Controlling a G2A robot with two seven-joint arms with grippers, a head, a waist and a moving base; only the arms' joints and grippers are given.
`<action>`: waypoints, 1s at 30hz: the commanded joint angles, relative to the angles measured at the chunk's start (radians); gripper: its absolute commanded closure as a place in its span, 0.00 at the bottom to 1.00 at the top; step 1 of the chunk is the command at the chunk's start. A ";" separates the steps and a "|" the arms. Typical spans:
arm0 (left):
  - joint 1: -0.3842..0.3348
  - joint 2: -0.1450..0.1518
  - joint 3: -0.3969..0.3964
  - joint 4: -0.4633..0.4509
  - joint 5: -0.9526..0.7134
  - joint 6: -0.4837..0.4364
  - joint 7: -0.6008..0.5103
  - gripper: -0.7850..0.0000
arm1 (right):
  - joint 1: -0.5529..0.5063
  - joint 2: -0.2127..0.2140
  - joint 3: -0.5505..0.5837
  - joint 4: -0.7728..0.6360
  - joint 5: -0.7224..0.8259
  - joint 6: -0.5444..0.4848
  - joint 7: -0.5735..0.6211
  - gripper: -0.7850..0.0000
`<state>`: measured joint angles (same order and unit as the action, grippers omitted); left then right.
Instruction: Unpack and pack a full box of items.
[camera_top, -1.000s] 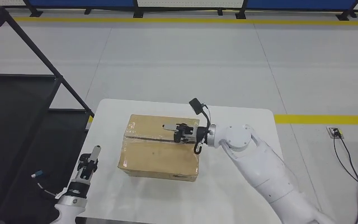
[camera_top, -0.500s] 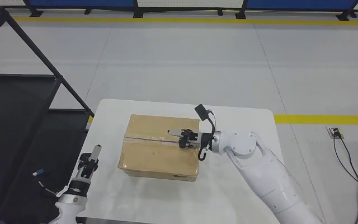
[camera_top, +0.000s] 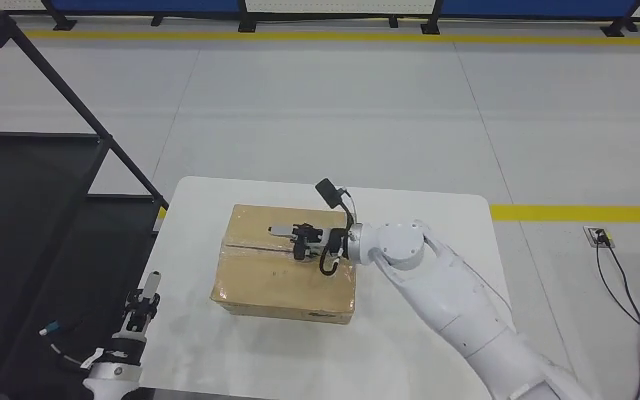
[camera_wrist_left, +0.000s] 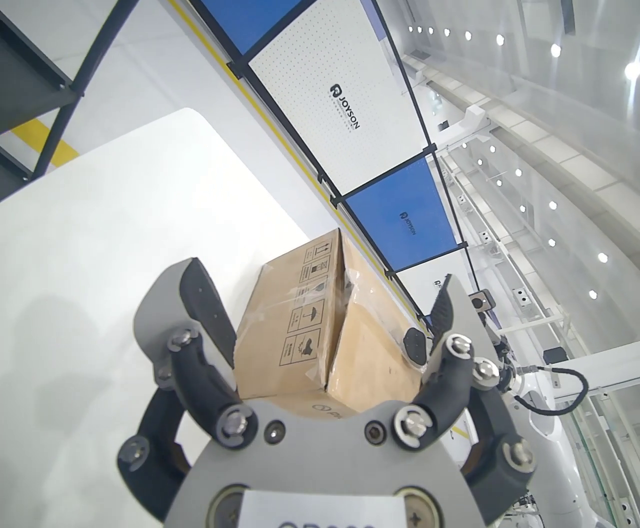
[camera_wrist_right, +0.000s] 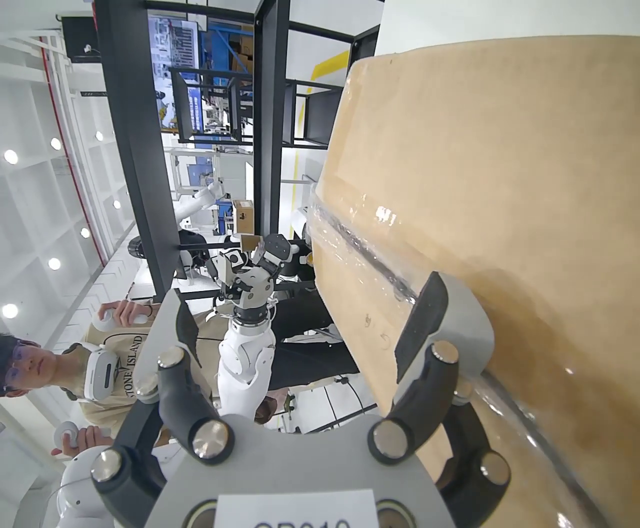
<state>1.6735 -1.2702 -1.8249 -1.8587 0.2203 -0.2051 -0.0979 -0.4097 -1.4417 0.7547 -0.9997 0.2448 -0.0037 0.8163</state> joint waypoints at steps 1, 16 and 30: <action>-0.002 0.000 0.000 0.014 0.002 -0.001 -0.005 0.00 | 0.027 -0.022 -0.033 0.037 0.006 -0.002 -0.012 0.00; 0.016 0.003 -0.007 0.049 0.013 -0.048 -0.027 0.00 | 0.166 -0.207 -0.197 0.293 0.087 -0.059 -0.097 0.00; 0.070 0.009 -0.058 0.063 -0.022 -0.135 -0.082 0.00 | 0.233 -0.367 -0.242 0.521 0.168 -0.110 -0.123 0.00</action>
<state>1.7399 -1.2618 -1.8825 -1.7969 0.1955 -0.3353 -0.1751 -0.1783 -1.7998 0.5143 -0.4910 0.4093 -0.1106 0.6924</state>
